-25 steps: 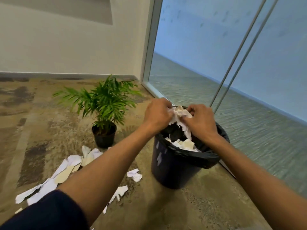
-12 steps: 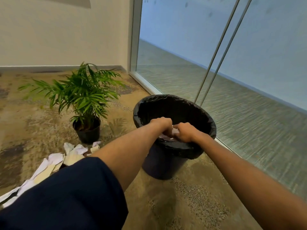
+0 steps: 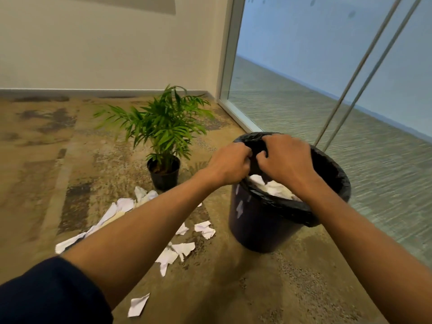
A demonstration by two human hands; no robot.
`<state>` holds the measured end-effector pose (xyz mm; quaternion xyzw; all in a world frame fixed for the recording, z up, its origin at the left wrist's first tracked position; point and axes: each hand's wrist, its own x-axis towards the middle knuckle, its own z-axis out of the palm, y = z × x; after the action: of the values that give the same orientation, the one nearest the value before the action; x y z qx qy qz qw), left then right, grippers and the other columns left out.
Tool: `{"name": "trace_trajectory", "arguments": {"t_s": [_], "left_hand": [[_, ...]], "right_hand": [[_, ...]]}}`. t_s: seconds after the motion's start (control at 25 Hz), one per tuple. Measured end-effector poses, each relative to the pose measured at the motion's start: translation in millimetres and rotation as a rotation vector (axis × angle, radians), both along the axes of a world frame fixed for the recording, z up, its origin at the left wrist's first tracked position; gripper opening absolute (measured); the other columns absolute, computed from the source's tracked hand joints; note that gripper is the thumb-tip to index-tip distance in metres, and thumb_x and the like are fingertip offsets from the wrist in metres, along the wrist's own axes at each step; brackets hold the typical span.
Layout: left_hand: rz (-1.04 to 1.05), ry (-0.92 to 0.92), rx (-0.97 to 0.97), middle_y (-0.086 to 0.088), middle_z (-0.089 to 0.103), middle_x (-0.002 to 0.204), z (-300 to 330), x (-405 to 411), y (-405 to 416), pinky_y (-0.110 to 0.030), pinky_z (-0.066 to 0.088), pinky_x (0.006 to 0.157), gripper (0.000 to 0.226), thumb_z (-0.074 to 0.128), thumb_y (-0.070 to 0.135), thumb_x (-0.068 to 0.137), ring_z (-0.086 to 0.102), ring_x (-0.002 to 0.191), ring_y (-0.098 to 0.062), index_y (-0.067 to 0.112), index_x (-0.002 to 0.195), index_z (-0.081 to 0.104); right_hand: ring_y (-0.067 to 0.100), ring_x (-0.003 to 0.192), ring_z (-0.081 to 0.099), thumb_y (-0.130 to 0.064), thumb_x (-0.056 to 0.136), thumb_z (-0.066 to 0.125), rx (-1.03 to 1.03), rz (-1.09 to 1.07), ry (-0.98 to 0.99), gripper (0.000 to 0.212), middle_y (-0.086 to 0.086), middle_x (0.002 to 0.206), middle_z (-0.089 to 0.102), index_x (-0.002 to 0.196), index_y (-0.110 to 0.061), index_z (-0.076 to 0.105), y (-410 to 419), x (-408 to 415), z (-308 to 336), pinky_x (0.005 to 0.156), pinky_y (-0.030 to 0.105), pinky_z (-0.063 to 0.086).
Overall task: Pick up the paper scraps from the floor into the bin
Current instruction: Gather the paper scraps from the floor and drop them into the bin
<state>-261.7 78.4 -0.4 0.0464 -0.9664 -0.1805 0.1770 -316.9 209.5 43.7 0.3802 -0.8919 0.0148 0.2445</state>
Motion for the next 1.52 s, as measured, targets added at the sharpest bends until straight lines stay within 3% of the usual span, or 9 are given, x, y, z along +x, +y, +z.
{"name": "trace_trajectory", "arguments": {"t_s": [0.32, 0.64, 0.72, 0.84, 0.96, 1.12, 1.28, 1.4, 1.52], "left_hand": [[0.19, 0.265, 0.247, 0.0, 0.067, 0.101, -57, 129, -66, -0.034, 0.049, 0.076, 0.027, 0.052, 0.027, 0.089, 0.06, 0.092, -0.016, 0.014, 0.107, 0.069], [0.758, -0.131, 0.358, -0.002, 0.067, 0.111, -186, 319, -127, -0.03, 0.042, 0.079, 0.029, 0.064, 0.031, 0.084, 0.061, 0.101, -0.021, 0.014, 0.108, 0.07], [0.833, -0.319, 0.375, -0.007, 0.058, 0.125, -203, 343, -136, -0.033, 0.04, 0.089, 0.047, 0.072, 0.033, 0.08, 0.052, 0.114, -0.025, 0.015, 0.123, 0.062], [0.852, -0.65, 0.29, -0.007, 0.046, 0.132, -215, 353, -140, -0.037, 0.042, 0.094, 0.093, 0.072, 0.064, 0.066, 0.044, 0.119, -0.027, 0.024, 0.142, 0.037], [0.864, -0.741, 0.33, -0.006, 0.035, 0.14, -225, 350, -146, -0.038, 0.043, 0.094, 0.111, 0.071, 0.07, 0.062, 0.04, 0.126, -0.027, 0.029, 0.15, 0.016], [0.87, -0.714, 0.354, -0.006, 0.036, 0.138, -231, 348, -155, -0.037, 0.047, 0.087, 0.105, 0.078, 0.055, 0.064, 0.046, 0.12, -0.028, 0.031, 0.149, 0.02], [0.86, -0.673, 0.381, -0.004, 0.044, 0.127, -233, 348, -156, -0.035, 0.045, 0.079, 0.09, 0.081, 0.035, 0.066, 0.05, 0.111, -0.026, 0.026, 0.142, 0.033], [0.865, -0.601, 0.457, 0.0, 0.045, 0.108, -229, 350, -157, -0.033, 0.043, 0.071, 0.081, 0.073, 0.025, 0.069, 0.051, 0.099, -0.023, 0.028, 0.14, 0.034], [0.855, -0.572, 0.404, 0.0, 0.038, 0.122, -221, 350, -153, -0.037, 0.048, 0.082, 0.081, 0.066, 0.029, 0.07, 0.046, 0.112, -0.022, 0.035, 0.143, 0.029]], "right_hand": [[0.025, 0.067, 0.066, -0.031, 0.085, 0.056, -0.215, 0.424, -0.001, 0.021, 0.0, 0.084, 0.07, 0.092, -0.018, 0.071, -80, 92, -42, 0.053, 0.026, 0.041], [0.025, 0.094, 0.065, -0.039, 0.092, 0.051, 0.254, 0.663, -0.515, 0.03, 0.0, 0.105, 0.066, 0.112, -0.021, 0.066, -148, 168, -187, 0.07, 0.037, 0.052], [0.028, 0.098, 0.064, -0.044, 0.093, 0.052, 0.363, 0.651, -0.542, 0.033, 0.003, 0.108, 0.064, 0.11, -0.019, 0.064, -162, 186, -211, 0.073, 0.037, 0.05], [0.029, 0.101, 0.063, -0.054, 0.089, 0.057, 0.495, 0.572, -0.546, 0.044, 0.007, 0.111, 0.064, 0.109, -0.015, 0.062, -167, 200, -234, 0.076, 0.036, 0.048], [0.028, 0.102, 0.062, -0.054, 0.089, 0.057, 0.56, 0.532, -0.563, 0.044, 0.006, 0.114, 0.064, 0.115, -0.019, 0.06, -169, 207, -255, 0.078, 0.034, 0.048], [0.024, 0.098, 0.064, -0.037, 0.094, 0.052, 0.532, 0.509, -0.608, 0.031, 0.001, 0.11, 0.069, 0.123, -0.027, 0.06, -163, 200, -261, 0.077, 0.034, 0.051], [0.019, 0.081, 0.067, -0.034, 0.098, 0.052, 0.269, 0.515, -0.634, 0.024, -0.004, 0.101, 0.068, 0.112, -0.023, 0.068, -178, 185, -255, 0.069, 0.035, 0.055], [0.023, 0.098, 0.064, -0.04, 0.101, 0.044, 0.335, 0.59, -0.677, 0.037, 0.0, 0.121, 0.06, 0.128, -0.018, 0.059, -201, 193, -262, 0.077, 0.036, 0.052], [0.025, 0.12, 0.053, -0.054, 0.098, 0.04, 0.563, 0.605, -0.617, 0.059, 0.006, 0.141, 0.047, 0.144, -0.018, 0.039, -205, 210, -269, 0.089, 0.04, 0.049]]}}
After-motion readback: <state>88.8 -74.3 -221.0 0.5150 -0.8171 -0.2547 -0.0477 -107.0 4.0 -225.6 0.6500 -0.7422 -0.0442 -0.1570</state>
